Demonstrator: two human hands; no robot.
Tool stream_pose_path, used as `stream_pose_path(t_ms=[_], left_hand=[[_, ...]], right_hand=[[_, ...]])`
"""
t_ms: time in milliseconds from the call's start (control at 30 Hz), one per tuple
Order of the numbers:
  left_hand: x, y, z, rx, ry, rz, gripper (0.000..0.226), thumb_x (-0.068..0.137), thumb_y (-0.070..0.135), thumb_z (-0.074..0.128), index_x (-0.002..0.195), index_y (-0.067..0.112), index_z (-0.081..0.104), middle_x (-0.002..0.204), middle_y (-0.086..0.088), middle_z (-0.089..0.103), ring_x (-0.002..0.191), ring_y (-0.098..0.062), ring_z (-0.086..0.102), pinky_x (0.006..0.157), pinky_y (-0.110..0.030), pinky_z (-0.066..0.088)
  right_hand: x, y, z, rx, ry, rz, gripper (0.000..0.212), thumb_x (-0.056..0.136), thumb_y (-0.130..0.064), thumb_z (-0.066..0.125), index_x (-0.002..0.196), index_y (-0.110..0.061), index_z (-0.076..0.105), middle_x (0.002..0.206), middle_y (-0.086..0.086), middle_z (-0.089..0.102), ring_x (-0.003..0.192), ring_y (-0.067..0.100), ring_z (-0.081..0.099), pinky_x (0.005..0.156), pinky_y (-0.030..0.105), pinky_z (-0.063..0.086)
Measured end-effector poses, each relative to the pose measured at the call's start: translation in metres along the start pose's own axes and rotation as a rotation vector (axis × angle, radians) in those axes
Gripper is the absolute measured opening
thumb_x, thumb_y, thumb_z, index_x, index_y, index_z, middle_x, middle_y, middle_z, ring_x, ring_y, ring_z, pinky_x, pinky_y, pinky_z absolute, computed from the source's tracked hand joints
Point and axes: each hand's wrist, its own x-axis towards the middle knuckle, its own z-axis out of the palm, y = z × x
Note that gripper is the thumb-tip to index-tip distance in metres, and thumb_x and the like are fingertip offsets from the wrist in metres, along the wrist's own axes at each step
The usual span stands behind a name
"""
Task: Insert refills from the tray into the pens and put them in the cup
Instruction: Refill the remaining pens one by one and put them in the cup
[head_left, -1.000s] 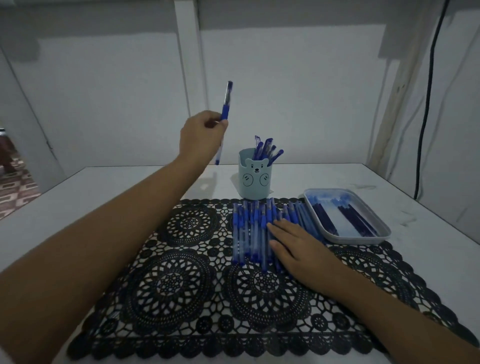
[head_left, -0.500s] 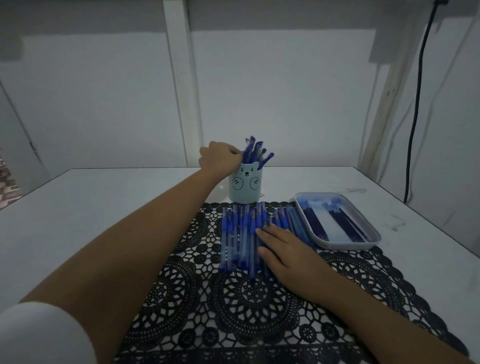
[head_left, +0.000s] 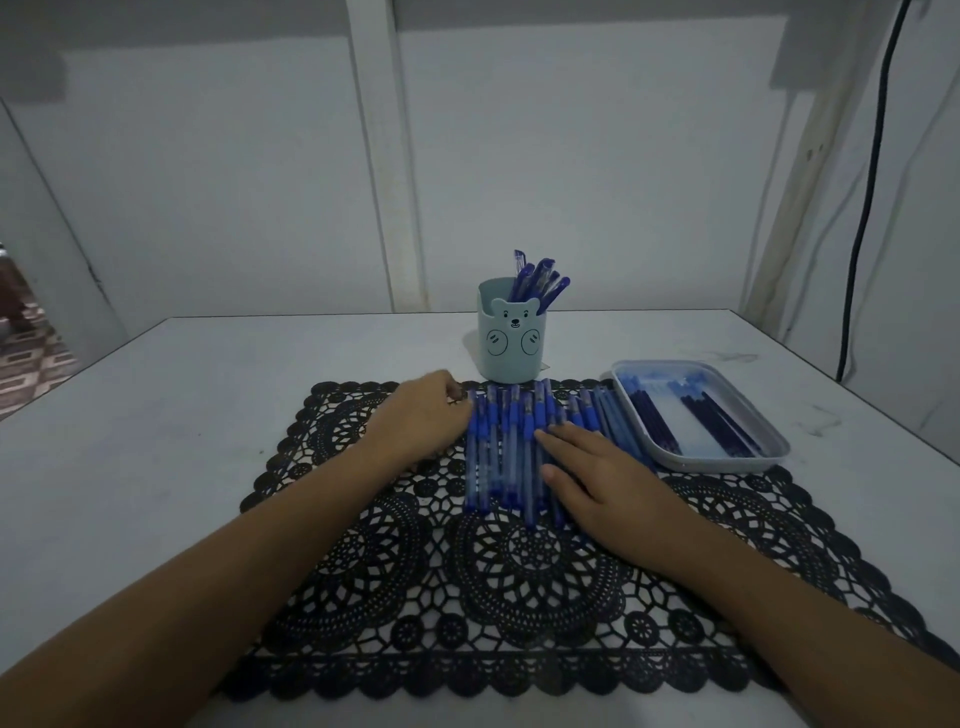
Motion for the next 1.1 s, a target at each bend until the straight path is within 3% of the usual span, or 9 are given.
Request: stream_pose_path(t_ms=[100,333,467,567,700,800,900,967,1100], left_hand=[[-0.005,-0.002,0.004,0.065,-0.056,-0.026,0.032,0.088,0.045,0.05,0.1,0.016,0.055,0.093,0.001,0.056,0.085,-0.014,0.052,0.07,-0.029,0.04],[-0.007,0.006,-0.01,0.154,-0.212,0.008,0.019,0.081,0.03,0.058,0.081,0.011,0.055,0.078,-0.004,0.056,0.069,-0.016,0.048,0.061,-0.028,0.039],[-0.008,0.006,-0.01,0.261,-0.144,0.0,0.022,0.082,0.026,0.054,0.065,0.014,0.047,0.067,-0.001,0.052,0.066,-0.015,0.05,0.057,-0.027,0.039],[-0.015,0.002,-0.011,0.251,-0.042,0.014,0.015,0.088,0.024,0.047,0.079,0.012,0.052,0.08,-0.003,0.055,0.074,-0.018,0.053,0.064,-0.03,0.044],[-0.04,0.001,-0.017,0.195,0.054,0.246,0.02,0.097,0.025,0.035,0.109,0.015,0.047,0.1,0.0,0.051,0.081,-0.015,0.052,0.071,-0.03,0.045],[-0.06,-0.003,-0.015,0.251,0.086,0.383,0.025,0.099,0.033,0.024,0.119,0.025,0.037,0.096,0.005,0.05,0.075,-0.01,0.052,0.067,-0.027,0.046],[-0.075,-0.009,-0.009,0.231,0.138,0.483,0.026,0.098,0.038,0.022,0.117,0.031,0.039,0.089,0.009,0.054,0.074,-0.008,0.052,0.064,-0.025,0.045],[-0.079,-0.01,-0.004,0.232,0.198,0.597,0.031,0.095,0.036,0.028,0.111,0.023,0.051,0.084,0.007,0.059,0.07,-0.011,0.056,0.059,-0.024,0.046],[-0.082,-0.007,0.007,0.253,0.325,0.76,0.03,0.091,0.027,0.042,0.094,0.006,0.064,0.075,-0.002,0.062,0.06,-0.014,0.055,0.053,-0.022,0.044]], right_hand=[[0.0,0.0,0.0,-0.007,-0.007,0.011,0.048,0.098,-0.034,0.032,0.144,-0.02,0.026,0.149,-0.005,0.027,0.138,0.008,0.016,0.11,0.018,0.005],[0.0,-0.001,-0.001,-0.003,-0.005,0.008,0.048,0.098,-0.033,0.032,0.144,-0.02,0.025,0.149,-0.005,0.027,0.138,0.007,0.015,0.108,0.016,0.002],[-0.001,0.0,0.0,-0.005,-0.002,0.016,0.048,0.098,-0.034,0.033,0.144,-0.021,0.026,0.149,-0.005,0.027,0.138,0.007,0.016,0.109,0.017,0.003],[-0.001,-0.001,-0.001,-0.003,0.011,0.006,0.047,0.098,-0.033,0.033,0.143,-0.021,0.026,0.148,-0.006,0.029,0.137,0.006,0.017,0.112,0.021,0.005],[-0.001,-0.001,-0.001,0.027,0.128,-0.03,0.046,0.098,-0.036,0.034,0.14,-0.016,0.036,0.14,-0.003,0.04,0.128,0.005,0.03,0.114,0.026,0.016],[-0.001,-0.001,-0.001,0.06,0.286,-0.093,0.055,0.091,-0.041,0.031,0.133,-0.009,0.046,0.13,0.004,0.05,0.117,0.001,0.036,0.104,0.014,0.024],[-0.003,-0.005,-0.001,0.01,0.354,-0.183,0.049,0.092,-0.037,0.038,0.128,-0.007,0.051,0.124,0.006,0.054,0.115,0.01,0.044,0.099,0.024,0.037],[-0.006,-0.011,-0.001,-0.064,0.357,-0.252,0.047,0.091,-0.039,0.041,0.124,-0.009,0.054,0.121,0.005,0.057,0.113,0.016,0.049,0.093,0.035,0.045],[-0.009,-0.019,0.001,-0.239,0.366,-0.315,0.041,0.087,-0.04,0.043,0.113,-0.013,0.058,0.109,0.001,0.062,0.099,0.017,0.056,0.078,0.033,0.047]])
